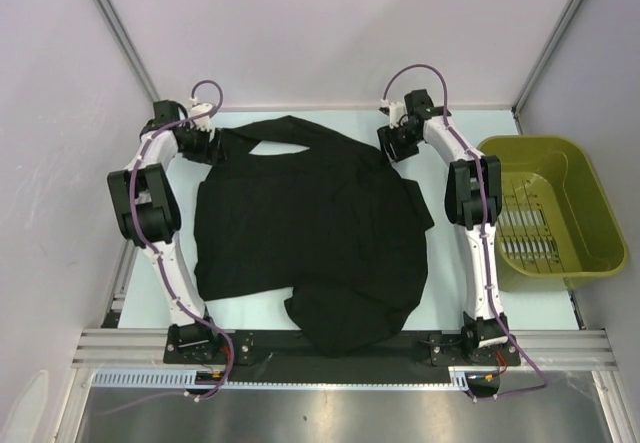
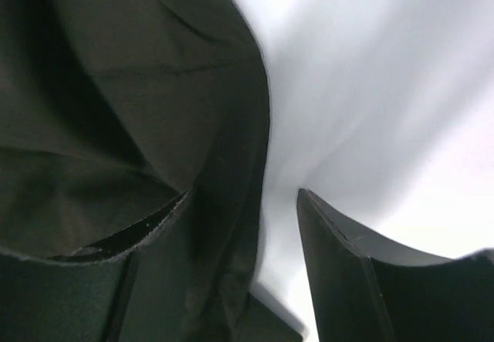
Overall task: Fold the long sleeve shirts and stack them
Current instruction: Flatten the shirt out
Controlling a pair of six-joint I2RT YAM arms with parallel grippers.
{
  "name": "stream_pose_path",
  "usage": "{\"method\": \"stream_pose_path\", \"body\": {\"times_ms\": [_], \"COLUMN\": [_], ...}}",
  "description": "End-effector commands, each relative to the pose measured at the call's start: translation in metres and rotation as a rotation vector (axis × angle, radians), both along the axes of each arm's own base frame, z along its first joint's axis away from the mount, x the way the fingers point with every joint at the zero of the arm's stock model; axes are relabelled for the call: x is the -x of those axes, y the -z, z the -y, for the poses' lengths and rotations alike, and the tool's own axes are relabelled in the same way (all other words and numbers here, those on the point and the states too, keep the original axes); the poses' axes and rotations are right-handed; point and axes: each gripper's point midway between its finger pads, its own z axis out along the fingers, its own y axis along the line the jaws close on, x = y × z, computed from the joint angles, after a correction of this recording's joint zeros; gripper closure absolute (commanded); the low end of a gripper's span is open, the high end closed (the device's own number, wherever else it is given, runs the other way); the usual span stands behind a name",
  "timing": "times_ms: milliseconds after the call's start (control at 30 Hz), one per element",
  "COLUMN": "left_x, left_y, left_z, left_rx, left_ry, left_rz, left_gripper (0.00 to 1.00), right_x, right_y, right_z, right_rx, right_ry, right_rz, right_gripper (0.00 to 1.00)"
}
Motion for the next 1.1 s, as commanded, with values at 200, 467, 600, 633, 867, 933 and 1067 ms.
{"method": "stream_pose_path", "body": {"times_ms": [200, 467, 600, 633, 867, 933, 1067], "left_x": [-0.008, 0.016, 0.033, 0.039, 0.036, 0.031, 0.015], "left_y": [0.014, 0.015, 0.010, 0.013, -0.014, -0.023, -0.023], "left_z": [0.035, 0.029, 0.017, 0.014, 0.014, 0.021, 0.034], "left_rx": [0.040, 0.023, 0.003, -0.004, 0.040, 0.065, 0.065], "left_ry": [0.056, 0.061, 0.047, 0.037, 0.072, 0.088, 0.111], "left_rz": [-0.071, -0.143, -0.143, -0.157, -0.080, -0.054, -0.045], "left_gripper": [0.28, 0.90, 1.00, 1.00, 0.87, 0.65, 0.42], "right_x": [0.048, 0.074, 0.105, 0.107, 0.064, 0.039, -0.010], "right_y": [0.022, 0.008, 0.001, -0.007, -0.045, -0.056, -0.078], "right_z": [0.003, 0.025, 0.023, 0.019, 0.006, 0.006, -0.016], "right_rx": [-0.001, 0.045, 0.095, 0.099, 0.038, -0.008, -0.102], "right_ry": [-0.052, 0.006, 0.010, -0.006, -0.047, -0.032, -0.036], "right_rz": [-0.159, -0.199, -0.206, -0.191, -0.074, -0.037, 0.081], "right_gripper": [0.51, 1.00, 1.00, 1.00, 0.38, 0.37, 0.38]}}
